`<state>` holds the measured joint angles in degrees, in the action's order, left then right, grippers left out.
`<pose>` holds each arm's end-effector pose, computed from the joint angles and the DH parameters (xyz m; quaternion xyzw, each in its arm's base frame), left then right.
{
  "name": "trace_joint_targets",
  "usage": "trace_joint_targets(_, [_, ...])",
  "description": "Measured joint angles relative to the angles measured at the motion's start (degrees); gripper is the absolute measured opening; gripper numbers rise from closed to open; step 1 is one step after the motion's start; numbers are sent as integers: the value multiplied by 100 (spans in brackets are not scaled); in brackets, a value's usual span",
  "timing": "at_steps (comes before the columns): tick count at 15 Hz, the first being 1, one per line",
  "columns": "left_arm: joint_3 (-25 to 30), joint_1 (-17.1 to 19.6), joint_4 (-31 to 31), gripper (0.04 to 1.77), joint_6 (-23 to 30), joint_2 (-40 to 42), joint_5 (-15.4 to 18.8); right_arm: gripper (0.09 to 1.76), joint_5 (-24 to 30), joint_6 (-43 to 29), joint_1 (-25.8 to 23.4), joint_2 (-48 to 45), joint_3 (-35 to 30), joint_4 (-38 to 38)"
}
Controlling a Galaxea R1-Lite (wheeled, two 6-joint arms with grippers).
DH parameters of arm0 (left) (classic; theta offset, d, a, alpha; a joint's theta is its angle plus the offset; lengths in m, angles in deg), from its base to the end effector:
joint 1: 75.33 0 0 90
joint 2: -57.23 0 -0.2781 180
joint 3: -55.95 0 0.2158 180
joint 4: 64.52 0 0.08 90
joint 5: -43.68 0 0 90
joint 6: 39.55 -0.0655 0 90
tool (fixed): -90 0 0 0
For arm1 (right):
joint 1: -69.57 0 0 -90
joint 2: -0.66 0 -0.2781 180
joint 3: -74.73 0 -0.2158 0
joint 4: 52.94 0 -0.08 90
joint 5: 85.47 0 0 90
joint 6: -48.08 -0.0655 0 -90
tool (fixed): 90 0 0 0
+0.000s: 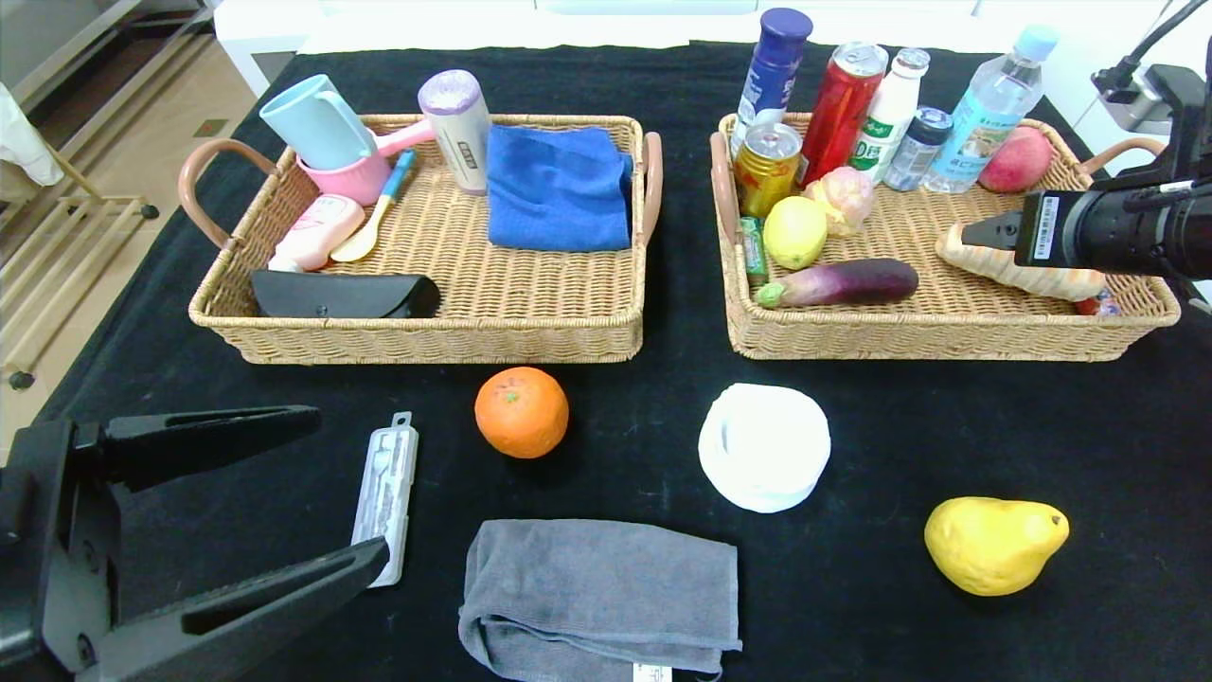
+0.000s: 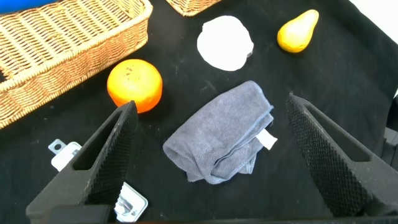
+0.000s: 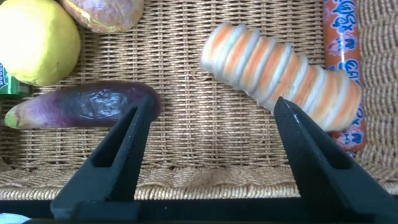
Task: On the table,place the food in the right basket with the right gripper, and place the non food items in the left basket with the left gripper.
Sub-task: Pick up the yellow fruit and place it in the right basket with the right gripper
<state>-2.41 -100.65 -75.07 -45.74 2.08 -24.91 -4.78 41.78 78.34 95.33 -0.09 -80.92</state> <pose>0.1673 -0.1056 0.2223 0.0516 0.0425 -0.3987 0.9147 0.3700 0.0464 0.2731 0.0305 0.1495 -0.0129 0.9882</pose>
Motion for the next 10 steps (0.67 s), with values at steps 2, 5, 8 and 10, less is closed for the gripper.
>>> trace_joint_targets(2, [11, -1, 0, 172, -2, 13, 4, 151, -276, -11, 63, -116, 2, -283])
trace_joint_targets(5, [29, -1, 2, 172, -6, 24, 6, 157, -529, -321, 422, -538, -48, -1382])
trace_joint_targets(8, [55, -1, 0, 172, -4, 27, 1, 162, -564, -1119, 939, -1033, -89, -2533])
trace_joint_targets(10, [93, -1, 0, 172, -20, 27, 1, 164, -568, -1610, 1187, -1317, -234, -2955])
